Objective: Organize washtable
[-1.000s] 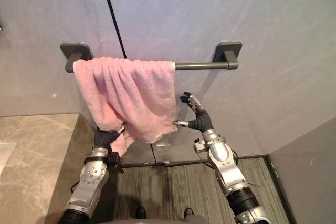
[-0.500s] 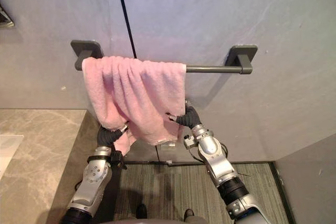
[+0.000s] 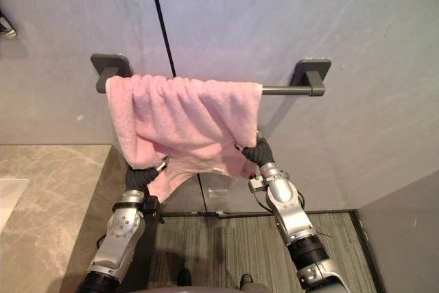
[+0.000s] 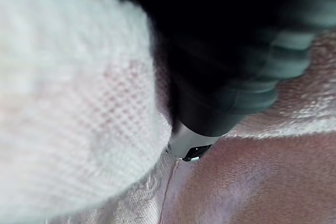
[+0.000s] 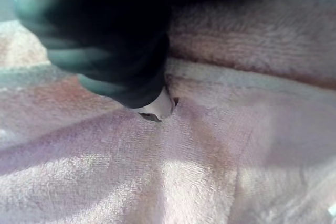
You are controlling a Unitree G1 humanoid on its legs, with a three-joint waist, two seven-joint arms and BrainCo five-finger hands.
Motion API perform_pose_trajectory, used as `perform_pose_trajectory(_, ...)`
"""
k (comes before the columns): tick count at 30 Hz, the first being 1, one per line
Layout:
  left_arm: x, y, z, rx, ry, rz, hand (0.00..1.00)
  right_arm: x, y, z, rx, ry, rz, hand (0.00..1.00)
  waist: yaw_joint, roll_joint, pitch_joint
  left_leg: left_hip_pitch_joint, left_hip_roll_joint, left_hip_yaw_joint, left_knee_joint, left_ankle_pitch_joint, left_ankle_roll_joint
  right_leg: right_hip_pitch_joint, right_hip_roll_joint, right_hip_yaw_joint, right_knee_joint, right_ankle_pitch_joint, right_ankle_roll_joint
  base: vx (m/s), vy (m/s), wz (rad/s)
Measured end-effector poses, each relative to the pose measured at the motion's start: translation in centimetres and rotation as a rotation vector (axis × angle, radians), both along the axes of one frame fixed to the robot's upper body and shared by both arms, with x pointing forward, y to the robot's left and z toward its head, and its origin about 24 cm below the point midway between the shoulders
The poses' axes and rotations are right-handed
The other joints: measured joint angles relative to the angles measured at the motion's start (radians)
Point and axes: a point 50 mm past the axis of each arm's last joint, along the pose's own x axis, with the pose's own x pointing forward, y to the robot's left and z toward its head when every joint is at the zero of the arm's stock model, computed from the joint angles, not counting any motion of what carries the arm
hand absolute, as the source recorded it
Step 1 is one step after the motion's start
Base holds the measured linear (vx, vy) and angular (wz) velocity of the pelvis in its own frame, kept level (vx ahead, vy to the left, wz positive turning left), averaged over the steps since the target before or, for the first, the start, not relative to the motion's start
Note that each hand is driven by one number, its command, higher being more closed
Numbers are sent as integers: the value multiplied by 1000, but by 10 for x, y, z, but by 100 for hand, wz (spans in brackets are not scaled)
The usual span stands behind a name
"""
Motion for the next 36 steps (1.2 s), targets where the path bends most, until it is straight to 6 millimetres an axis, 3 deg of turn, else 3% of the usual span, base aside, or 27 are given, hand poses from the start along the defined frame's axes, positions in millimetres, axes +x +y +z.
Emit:
perform_pose_trajectory(10,-1,-3,19,-54,-90,21,100,-4,-19,7,69,-40,-118,100,-5,-1,-1,7,-1,2,-3,0,0,3,0,1,0,0,0,0,0,0)
perform_pose_trajectory(14,-1,-4,19,-56,-93,19,100,-6,-21,14,77,-71,-125,100,-7,-1,-1,8,-2,2,-4,0,0,4,-1,0,-1,0,1,0,0,0)
perform_pose_trajectory(19,-1,-5,18,-53,-87,0,100,-10,-25,8,93,-52,-150,100,-7,-1,-1,8,-1,2,-3,0,0,4,-1,1,-2,0,1,0,0,0)
perform_pose_trajectory(27,-2,-4,-5,-47,17,-2,100,-10,-25,-15,98,46,-168,100,-11,-1,-1,7,-1,3,-3,0,0,3,-1,2,-2,0,1,0,0,0)
perform_pose_trajectory(36,-8,-3,-26,-53,105,10,100,-12,-20,-24,113,79,-169,100,-10,-2,-9,8,-2,2,-4,0,0,4,-1,-1,-2,0,1,0,0,0)
